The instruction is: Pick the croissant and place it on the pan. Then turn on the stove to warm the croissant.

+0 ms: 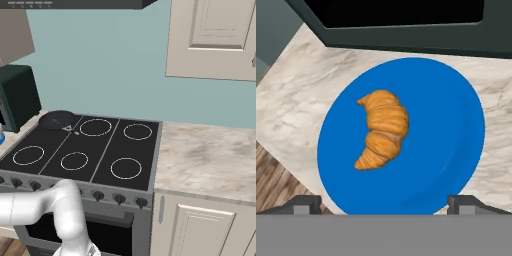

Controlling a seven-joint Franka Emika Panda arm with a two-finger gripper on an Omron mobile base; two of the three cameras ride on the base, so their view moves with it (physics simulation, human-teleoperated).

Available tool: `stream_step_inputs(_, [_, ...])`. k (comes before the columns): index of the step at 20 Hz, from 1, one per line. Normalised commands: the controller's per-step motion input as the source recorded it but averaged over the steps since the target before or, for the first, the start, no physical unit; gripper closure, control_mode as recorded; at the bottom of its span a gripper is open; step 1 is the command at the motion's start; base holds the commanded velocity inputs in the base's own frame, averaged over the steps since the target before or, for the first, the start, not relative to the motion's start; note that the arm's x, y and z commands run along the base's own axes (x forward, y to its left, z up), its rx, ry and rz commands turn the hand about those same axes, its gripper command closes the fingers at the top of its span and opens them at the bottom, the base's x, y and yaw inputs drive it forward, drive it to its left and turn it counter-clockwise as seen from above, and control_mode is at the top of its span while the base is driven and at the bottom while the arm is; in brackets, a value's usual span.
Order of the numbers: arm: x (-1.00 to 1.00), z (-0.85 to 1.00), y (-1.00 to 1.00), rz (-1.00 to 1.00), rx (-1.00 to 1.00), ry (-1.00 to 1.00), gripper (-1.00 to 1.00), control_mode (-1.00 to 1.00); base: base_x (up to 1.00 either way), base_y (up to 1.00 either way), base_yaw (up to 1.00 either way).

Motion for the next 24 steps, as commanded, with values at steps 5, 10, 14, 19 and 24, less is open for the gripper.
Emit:
stream_step_inputs(5, [0.1, 0.0, 0.24, -0.04, -0.04, 0.03, -1.0, -1.0, 0.0, 0.0, 0.0])
stream_step_inputs(10, [0.23, 0.0, 0.15, -0.02, -0.08, 0.07, -1.0, -1.0, 0.0, 0.0, 0.0])
stream_step_inputs(14, [0.26, -0.01, 0.12, -0.01, -0.1, 0.1, -1.0, -1.0, 0.0, 0.0, 0.0])
stream_step_inputs(19, [0.25, -0.13, 0.17, 0.0, -0.12, 0.15, -1.0, -1.0, 0.0, 0.0, 0.0])
stream_step_inputs(24, [0.2, -0.17, 0.23, 0.0, -0.14, 0.17, -1.0, -1.0, 0.0, 0.0, 0.0])
